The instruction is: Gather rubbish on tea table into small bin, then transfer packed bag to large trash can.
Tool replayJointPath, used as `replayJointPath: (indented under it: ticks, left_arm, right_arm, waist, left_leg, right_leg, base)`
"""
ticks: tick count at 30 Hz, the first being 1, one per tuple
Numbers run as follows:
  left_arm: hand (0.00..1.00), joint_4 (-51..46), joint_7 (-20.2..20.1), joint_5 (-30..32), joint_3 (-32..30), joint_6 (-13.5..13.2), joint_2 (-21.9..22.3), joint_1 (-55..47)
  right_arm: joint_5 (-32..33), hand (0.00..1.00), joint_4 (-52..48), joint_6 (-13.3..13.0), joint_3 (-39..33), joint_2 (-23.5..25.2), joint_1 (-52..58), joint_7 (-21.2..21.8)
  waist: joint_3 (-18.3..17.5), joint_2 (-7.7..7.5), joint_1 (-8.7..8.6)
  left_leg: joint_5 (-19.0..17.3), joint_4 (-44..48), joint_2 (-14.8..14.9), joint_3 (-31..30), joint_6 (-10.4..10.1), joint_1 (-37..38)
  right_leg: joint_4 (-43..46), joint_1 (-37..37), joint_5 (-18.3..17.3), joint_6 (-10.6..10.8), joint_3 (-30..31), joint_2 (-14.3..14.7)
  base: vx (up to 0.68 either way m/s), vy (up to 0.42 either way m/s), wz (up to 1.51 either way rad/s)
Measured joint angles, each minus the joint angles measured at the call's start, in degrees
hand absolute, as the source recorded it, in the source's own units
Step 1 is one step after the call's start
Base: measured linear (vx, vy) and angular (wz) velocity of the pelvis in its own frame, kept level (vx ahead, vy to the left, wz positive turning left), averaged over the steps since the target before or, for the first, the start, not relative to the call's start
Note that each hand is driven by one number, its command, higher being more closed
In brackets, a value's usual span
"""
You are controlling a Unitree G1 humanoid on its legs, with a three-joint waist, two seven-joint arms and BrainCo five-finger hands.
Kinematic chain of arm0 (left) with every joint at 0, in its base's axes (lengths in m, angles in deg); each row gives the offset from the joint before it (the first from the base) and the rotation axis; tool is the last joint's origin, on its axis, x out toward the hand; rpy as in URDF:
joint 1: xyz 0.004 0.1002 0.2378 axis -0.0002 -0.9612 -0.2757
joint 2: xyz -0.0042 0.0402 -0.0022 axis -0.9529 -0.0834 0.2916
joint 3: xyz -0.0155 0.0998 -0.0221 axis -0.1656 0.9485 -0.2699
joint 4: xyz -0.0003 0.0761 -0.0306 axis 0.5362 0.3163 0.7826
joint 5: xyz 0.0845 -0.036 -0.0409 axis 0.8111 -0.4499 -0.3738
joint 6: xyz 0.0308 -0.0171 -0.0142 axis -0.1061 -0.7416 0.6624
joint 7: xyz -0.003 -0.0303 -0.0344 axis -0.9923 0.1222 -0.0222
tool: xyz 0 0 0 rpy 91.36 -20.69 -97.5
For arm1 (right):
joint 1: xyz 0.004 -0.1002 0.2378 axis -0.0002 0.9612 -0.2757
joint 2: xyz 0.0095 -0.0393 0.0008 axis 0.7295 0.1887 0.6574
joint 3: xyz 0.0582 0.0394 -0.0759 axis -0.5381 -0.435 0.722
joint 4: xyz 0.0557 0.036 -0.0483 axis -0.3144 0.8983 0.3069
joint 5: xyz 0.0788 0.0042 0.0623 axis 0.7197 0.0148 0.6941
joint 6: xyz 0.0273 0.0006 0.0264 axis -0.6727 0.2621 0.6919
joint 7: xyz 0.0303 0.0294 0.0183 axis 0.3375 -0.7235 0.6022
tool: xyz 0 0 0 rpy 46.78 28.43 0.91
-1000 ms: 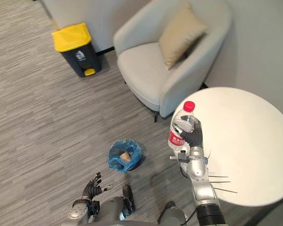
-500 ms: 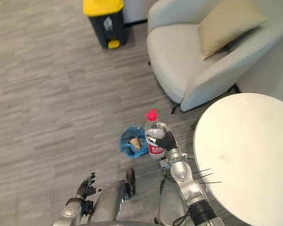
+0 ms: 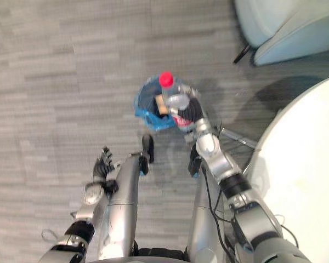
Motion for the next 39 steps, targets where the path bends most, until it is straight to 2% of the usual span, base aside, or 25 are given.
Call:
replayJointPath:
  ticks: [2, 8, 9, 14, 21, 25, 29, 32, 35, 39]
  left_arm:
    - [0.00, -3.2, 0.0, -1.0, -0.4, -0.4, 0.4, 0.0]
    - [0.00, -5.8, 0.0, -1.7, -0.6, -0.5, 0.2, -0.1]
    - [0.00, -5.9, 0.0, -1.9, -1.0, -0.8, 0.1, -0.2]
    - [0.00, -5.8, 0.0, -2.3, -1.0, -0.8, -0.2, -0.2]
    - [0.00, -5.3, 0.0, -2.3, -1.0, -0.7, -0.9, -0.2]
    - [0.00, -5.3, 0.9, -2.2, -0.9, -0.3, -1.3, -0.2]
    - [0.00, -5.1, 1.1, -1.4, -0.9, -0.2, -2.4, -0.5]
    - [0.00, -5.1, 1.1, -1.0, -0.9, -0.3, -2.5, -0.5]
    - [0.00, -5.3, 0.9, -0.1, -0.4, -0.2, -2.5, -0.2]
    - [0.00, -4.9, 0.9, 0.2, -0.3, -0.3, -2.4, 0.1]
  right_arm:
    - [0.6, 1.00, 1.0, 1.2, -0.3, -0.5, -2.6, -1.9]
    - [1.4, 1.00, 1.0, 1.2, -2.2, -1.9, -7.1, -4.6]
    - [2.1, 0.00, 1.1, 1.2, -2.4, -1.9, -8.0, -4.9]
    - [3.4, 0.00, 4.4, 1.2, -1.4, -1.7, -8.6, -3.5]
    - [2.0, 0.00, 5.6, 1.1, 0.4, -0.4, -7.9, -2.3]
    - [-2.4, 0.00, 4.8, 1.1, 0.8, 0.1, -5.1, -2.4]
    - [-12.9, 0.00, 1.3, 1.1, 2.6, -0.4, -0.3, -2.6]
    - [-16.5, 0.00, 1.5, 1.1, 4.0, -0.4, 1.2, -2.4]
    - [-20.0, 0.00, 7.0, 1.5, 6.2, 0.7, 0.8, -1.7]
    - [-22.0, 0.00, 16.3, 3.9, 7.9, 3.1, -1.2, 0.2]
  waist:
    - [0.0, 0.02, 0.75]
    - [0.0, -0.01, 1.77]
    - [0.1, -0.04, 1.71]
    - [0.1, -0.10, 1.70]
    - [-0.1, -0.58, 1.28]
    - [-0.1, -1.35, 1.08]
    - [-0.2, -2.38, 0.11]
    - [-0.5, -2.91, 0.10]
    - [-0.6, -3.21, -0.17]
    - [-0.6, -3.22, -0.12]
  left_leg:
    - [1.7, 1.5, 0.1, 0.2, 0.7, -3.1]
    - [2.1, 1.9, -0.5, 0.2, 0.8, -6.3]
    - [2.2, 1.9, -0.6, 0.2, 0.8, -6.9]
    - [2.5, 1.9, -0.9, 0.1, 1.0, -7.7]
    - [2.6, 1.9, -0.8, -0.4, 0.5, -7.6]
    - [2.7, 1.6, -0.7, -1.0, 0.4, -6.8]
    - [2.8, 0.9, -0.5, -1.1, 0.3, -5.1]
    - [2.8, 0.4, 0.1, -0.8, 0.3, -4.7]
    - [3.2, -0.6, 0.0, -0.4, 0.7, -4.5]
    - [3.7, -1.3, 0.0, -0.4, 0.5, -4.3]
  right_leg:
    - [2.3, -2.9, -0.6, 0.0, -0.1, -0.8]
    - [2.9, -5.6, -0.8, 0.2, -0.3, -1.8]
    - [2.9, -6.1, -0.8, 0.2, -0.4, -2.0]
    - [3.1, -6.7, -0.8, 0.2, -0.5, -2.3]
    - [3.2, -6.5, -0.8, 0.2, -0.6, -1.9]
    - [2.7, -5.3, -0.8, 0.2, -1.1, -1.6]
    - [1.4, -3.3, -0.6, 0.3, -1.5, -1.3]
    - [0.3, -2.9, -0.1, 0.6, -1.3, -0.6]
    - [-0.3, -2.9, 0.1, 0.6, -1.3, -0.6]
    - [-0.4, -3.1, 0.3, 0.2, -1.4, -0.6]
  base:
    - [-0.06, -0.007, 0.21]
    - [-0.02, 0.026, 0.08]
    - [-0.01, 0.028, 0.05]
    - [-0.01, 0.027, 0.05]
    - [-0.03, 0.014, 0.00]
    - [-0.05, 0.017, 0.00]
    - [-0.03, 0.015, -0.03]
    - [-0.02, 0.022, -0.13]
    - [0.00, 0.000, 0.00]
    - [0.00, 0.000, 0.00]
